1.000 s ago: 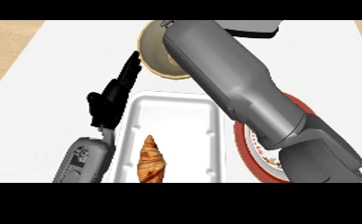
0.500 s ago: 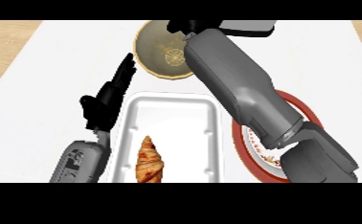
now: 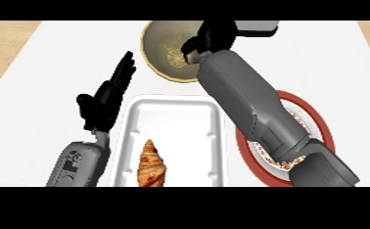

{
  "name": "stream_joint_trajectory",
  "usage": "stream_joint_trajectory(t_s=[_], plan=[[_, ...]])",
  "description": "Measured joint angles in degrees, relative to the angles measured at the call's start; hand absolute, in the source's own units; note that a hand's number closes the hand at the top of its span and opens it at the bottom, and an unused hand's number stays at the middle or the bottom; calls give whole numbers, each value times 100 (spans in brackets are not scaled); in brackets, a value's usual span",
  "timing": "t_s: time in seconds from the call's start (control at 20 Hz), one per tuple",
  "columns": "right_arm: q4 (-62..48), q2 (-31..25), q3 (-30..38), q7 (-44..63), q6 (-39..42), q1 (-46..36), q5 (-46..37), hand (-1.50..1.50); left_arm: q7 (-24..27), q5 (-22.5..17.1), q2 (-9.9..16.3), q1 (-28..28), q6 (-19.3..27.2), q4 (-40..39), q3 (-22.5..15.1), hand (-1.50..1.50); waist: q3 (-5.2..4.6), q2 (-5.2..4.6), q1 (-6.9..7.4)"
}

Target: Pick the cupcake from the plate and place it in the bowl

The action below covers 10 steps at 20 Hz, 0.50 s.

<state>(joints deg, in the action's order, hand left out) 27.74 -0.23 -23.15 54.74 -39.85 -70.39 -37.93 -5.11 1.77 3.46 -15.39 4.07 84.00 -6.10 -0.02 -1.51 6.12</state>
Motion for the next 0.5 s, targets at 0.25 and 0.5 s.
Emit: stream_joint_trajectory(t_s=[0.25,0.5], plan=[[271,-5,-226,-302,-690,-15,167,-150,99,34,-25,135,16,-12,-22,0,-1,31,-51],[394,-11,-408,-284,-1380,-121,158,-150,16,49,5,182,41,63,11,0,-2,70,-142]])
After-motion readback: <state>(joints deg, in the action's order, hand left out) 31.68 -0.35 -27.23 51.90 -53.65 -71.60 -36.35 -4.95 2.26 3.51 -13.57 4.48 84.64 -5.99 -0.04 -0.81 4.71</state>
